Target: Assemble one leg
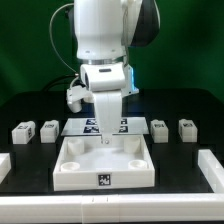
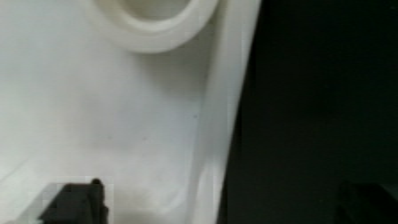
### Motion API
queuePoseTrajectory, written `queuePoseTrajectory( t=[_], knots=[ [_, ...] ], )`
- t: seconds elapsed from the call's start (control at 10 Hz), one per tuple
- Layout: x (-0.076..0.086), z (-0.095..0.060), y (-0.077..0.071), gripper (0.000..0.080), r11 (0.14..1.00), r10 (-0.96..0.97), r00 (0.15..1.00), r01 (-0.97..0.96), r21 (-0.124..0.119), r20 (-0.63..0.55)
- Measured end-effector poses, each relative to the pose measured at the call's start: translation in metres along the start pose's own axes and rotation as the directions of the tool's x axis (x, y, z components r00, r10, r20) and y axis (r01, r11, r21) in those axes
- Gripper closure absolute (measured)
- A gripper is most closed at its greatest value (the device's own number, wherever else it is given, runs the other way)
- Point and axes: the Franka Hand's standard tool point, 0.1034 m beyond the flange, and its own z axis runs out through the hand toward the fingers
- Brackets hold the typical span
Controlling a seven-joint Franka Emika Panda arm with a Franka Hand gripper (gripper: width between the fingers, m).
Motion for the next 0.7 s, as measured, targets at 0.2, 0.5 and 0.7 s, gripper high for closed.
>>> queuePoseTrajectory(
  t=[0.2,0.5,0.7],
  knots=[
    [0.0030,0.0016,0.0027,0.0176,0.998,0.061,0.998,-0.061,0.006,-0.001],
    [0.0012,0.0025,0.0010,0.0533,0.998,0.066,0.998,-0.066,0.008,-0.001],
    [0.0008,0.0021,0.0016,0.0668,0.998,0.067,0.998,-0.067,0.005,0.000]
  ],
)
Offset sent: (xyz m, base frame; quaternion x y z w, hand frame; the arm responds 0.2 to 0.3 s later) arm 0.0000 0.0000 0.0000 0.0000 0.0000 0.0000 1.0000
